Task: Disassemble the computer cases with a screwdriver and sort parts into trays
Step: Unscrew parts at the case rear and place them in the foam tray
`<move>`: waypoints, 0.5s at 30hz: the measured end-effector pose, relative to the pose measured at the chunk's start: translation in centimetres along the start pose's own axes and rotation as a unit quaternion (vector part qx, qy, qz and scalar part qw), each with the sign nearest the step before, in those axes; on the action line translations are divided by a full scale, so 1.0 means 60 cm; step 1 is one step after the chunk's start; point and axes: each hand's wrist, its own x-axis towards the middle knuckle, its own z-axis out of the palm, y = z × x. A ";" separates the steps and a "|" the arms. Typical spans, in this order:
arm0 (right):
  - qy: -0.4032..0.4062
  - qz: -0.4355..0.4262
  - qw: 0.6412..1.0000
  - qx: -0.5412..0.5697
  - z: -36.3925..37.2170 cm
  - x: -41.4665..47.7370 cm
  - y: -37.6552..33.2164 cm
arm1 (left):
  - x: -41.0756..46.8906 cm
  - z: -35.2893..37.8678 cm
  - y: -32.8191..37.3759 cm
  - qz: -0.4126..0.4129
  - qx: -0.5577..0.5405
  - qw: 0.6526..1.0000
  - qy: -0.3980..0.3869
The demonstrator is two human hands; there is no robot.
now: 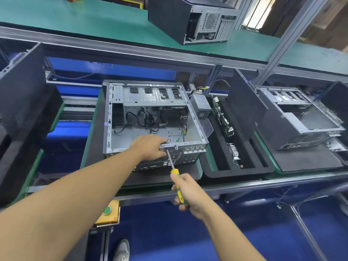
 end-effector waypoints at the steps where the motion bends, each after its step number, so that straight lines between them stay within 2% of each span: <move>1: -0.038 0.039 0.997 0.056 -0.007 0.000 -0.006 | 0.000 0.000 0.000 0.000 -0.002 1.000 0.000; 3: -0.102 0.070 0.986 0.110 -0.019 -0.002 -0.014 | -0.001 0.000 -0.001 0.001 -0.006 1.000 0.003; 5: -0.120 0.045 0.985 0.113 -0.023 -0.003 -0.012 | -0.001 0.000 -0.001 0.003 -0.008 1.000 0.005; 7: -0.068 -0.015 0.997 0.027 -0.018 -0.003 -0.008 | 0.000 0.001 -0.001 0.004 -0.010 1.000 0.007; 9: 0.011 -0.067 0.994 -0.084 -0.008 -0.001 0.004 | 0.000 0.001 -0.001 0.005 -0.013 1.000 0.009; 10: 0.031 -0.080 0.991 -0.103 -0.003 0.001 0.010 | 0.000 0.001 -0.001 0.004 -0.014 1.000 0.009; 13: 0.020 -0.074 0.992 -0.100 0.008 0.002 0.019 | -0.002 0.000 0.001 0.000 -0.014 1.000 0.007; 15: 0.000 -0.038 0.996 -0.077 0.003 0.001 0.011 | -0.004 -0.002 0.001 -0.003 -0.014 1.000 0.004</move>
